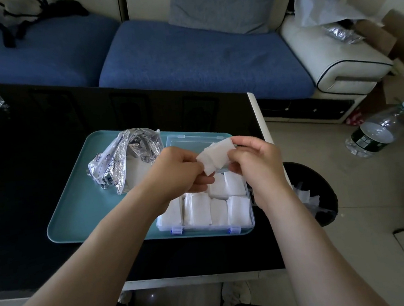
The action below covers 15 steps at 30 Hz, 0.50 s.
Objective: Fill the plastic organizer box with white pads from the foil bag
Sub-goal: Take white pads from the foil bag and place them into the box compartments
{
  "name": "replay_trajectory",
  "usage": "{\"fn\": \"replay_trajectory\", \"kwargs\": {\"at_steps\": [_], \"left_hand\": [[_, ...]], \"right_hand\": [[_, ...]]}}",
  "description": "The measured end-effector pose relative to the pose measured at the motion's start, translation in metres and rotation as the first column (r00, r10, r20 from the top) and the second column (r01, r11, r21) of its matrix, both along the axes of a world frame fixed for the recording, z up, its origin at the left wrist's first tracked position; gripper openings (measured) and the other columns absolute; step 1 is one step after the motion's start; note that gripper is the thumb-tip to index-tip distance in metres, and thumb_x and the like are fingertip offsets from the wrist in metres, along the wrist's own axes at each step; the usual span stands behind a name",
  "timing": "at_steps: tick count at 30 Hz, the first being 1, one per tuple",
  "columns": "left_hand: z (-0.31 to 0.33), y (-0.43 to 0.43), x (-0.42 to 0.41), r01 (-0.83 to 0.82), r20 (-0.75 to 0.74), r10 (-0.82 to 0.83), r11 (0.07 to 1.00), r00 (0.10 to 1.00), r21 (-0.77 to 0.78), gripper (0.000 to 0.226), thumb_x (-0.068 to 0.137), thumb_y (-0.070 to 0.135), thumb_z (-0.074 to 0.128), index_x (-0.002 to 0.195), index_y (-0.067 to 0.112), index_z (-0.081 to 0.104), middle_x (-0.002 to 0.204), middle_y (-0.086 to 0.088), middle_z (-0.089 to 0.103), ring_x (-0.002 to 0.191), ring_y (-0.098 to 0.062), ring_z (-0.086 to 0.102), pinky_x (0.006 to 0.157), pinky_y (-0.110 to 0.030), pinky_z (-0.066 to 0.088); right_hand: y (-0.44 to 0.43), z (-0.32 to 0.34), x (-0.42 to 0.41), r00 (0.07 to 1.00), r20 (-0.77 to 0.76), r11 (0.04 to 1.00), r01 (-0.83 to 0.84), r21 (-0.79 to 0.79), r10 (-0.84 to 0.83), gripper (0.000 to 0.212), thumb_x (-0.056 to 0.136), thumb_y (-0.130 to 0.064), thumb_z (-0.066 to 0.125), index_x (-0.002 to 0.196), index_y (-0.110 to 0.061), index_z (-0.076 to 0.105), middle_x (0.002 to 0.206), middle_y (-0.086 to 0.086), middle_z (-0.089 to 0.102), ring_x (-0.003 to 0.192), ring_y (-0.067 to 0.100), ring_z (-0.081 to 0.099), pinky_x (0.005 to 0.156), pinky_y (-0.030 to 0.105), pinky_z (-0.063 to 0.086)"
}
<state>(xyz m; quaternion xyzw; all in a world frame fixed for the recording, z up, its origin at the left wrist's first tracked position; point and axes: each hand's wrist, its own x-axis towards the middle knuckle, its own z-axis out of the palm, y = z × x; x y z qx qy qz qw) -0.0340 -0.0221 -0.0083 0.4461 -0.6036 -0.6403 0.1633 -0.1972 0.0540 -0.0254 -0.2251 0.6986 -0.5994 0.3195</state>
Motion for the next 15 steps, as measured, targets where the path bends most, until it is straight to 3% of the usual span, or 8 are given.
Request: {"fn": "replay_trajectory", "kwargs": {"at_steps": [3,5,8,12,15], "left_hand": [[-0.001,-0.003,0.001,-0.047,-0.006,0.047,0.999,0.999,0.019,0.020,0.103,-0.002,0.054,0.107,-0.001,0.073,0.098,-0.020,0.079,0.088,-0.022,0.081,0.079,-0.036,0.067],[-0.001,-0.004,0.001,-0.044,-0.016,0.045,0.999,0.999,0.017,0.020,0.104,-0.001,0.054,0.108,-0.002,0.073,0.101,-0.020,0.079,0.089,-0.021,0.080,0.077,-0.032,0.066],[0.001,-0.002,0.001,0.016,-0.042,-0.015,1.000,0.999,0.022,0.022,0.105,0.002,0.053,0.113,0.003,0.074,0.102,-0.016,0.080,0.094,-0.018,0.080,0.081,-0.032,0.066],[0.004,0.001,-0.001,0.071,-0.079,-0.066,0.996,0.995,0.058,0.024,0.105,0.003,0.053,0.118,0.006,0.074,0.106,-0.012,0.080,0.098,-0.019,0.079,0.090,-0.037,0.065],[0.005,0.001,-0.001,0.077,-0.098,-0.067,0.992,0.993,0.101,0.019,0.101,0.009,0.061,0.115,0.002,0.073,0.106,-0.015,0.080,0.099,-0.022,0.079,0.094,-0.042,0.063]], "right_hand": [[-0.001,0.000,-0.007,0.997,0.052,0.998,0.063,-0.030,-0.061,0.036,0.088,-0.001,0.069,0.112,-0.024,0.079,0.112,0.005,0.077,0.101,0.021,0.072,0.067,0.020,0.056],[-0.002,0.000,-0.006,0.995,0.098,0.999,0.004,-0.033,0.000,0.034,0.088,-0.004,0.070,0.113,-0.024,0.080,0.114,0.006,0.078,0.104,0.024,0.073,0.070,0.023,0.056],[-0.002,0.001,-0.002,0.995,0.048,0.996,-0.085,0.011,0.084,0.030,0.088,-0.005,0.073,0.109,-0.024,0.081,0.112,0.005,0.077,0.101,0.022,0.074,0.070,0.022,0.055],[-0.001,0.004,0.003,0.996,-0.045,0.996,-0.079,0.039,0.080,0.029,0.090,-0.003,0.073,0.111,-0.021,0.080,0.097,-0.005,0.080,0.086,0.008,0.076,0.066,0.015,0.056],[0.001,0.003,0.004,0.991,-0.081,0.993,-0.108,0.039,0.111,0.028,0.090,-0.003,0.075,0.111,-0.021,0.080,0.095,-0.006,0.081,0.088,0.005,0.077,0.069,0.016,0.058]]}}
